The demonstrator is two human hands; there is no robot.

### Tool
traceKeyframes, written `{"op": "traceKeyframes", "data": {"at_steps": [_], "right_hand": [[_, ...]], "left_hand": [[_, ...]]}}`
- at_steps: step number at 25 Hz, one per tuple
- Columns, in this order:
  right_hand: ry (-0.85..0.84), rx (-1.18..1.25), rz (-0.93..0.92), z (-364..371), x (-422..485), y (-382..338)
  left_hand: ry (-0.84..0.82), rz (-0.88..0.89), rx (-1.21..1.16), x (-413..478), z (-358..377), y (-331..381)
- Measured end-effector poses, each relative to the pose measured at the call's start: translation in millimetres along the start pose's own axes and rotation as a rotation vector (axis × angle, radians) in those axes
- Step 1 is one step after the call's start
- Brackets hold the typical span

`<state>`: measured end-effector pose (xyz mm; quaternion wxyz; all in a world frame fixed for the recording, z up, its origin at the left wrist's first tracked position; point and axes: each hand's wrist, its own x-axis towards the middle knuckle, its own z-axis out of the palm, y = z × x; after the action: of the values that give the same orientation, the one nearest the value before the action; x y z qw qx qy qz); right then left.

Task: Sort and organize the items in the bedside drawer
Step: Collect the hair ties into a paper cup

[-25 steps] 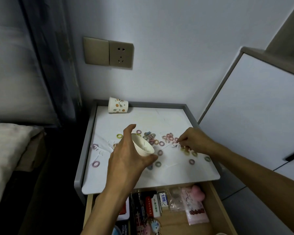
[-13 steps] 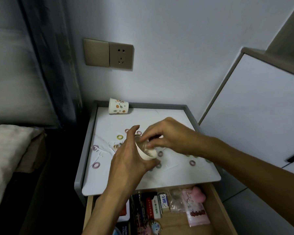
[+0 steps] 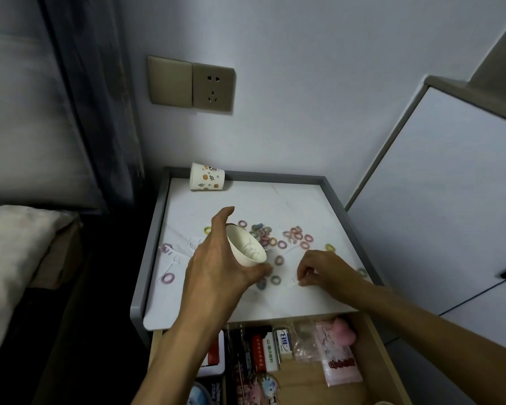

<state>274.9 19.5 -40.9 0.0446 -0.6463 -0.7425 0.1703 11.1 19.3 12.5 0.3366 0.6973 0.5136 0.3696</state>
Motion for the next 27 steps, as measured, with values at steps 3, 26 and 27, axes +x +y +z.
{"op": "traceKeyframes", "data": {"at_steps": [3,26,27], "right_hand": [[-0.003,-0.071,0.037,-7.0,8.9,12.6],[0.112,-0.118,-0.004,-22.0,44.2,16.1],[0.154,-0.086,-0.006,-29.9,45.3,14.9]], "left_hand": [[0.002,-0.013,-0.008,0.8,-0.2,0.8],[0.016,-0.031,-0.029,1.1,-7.9,2.3],[0.018,-0.028,-0.031,1.2,-8.3,1.7]]}}
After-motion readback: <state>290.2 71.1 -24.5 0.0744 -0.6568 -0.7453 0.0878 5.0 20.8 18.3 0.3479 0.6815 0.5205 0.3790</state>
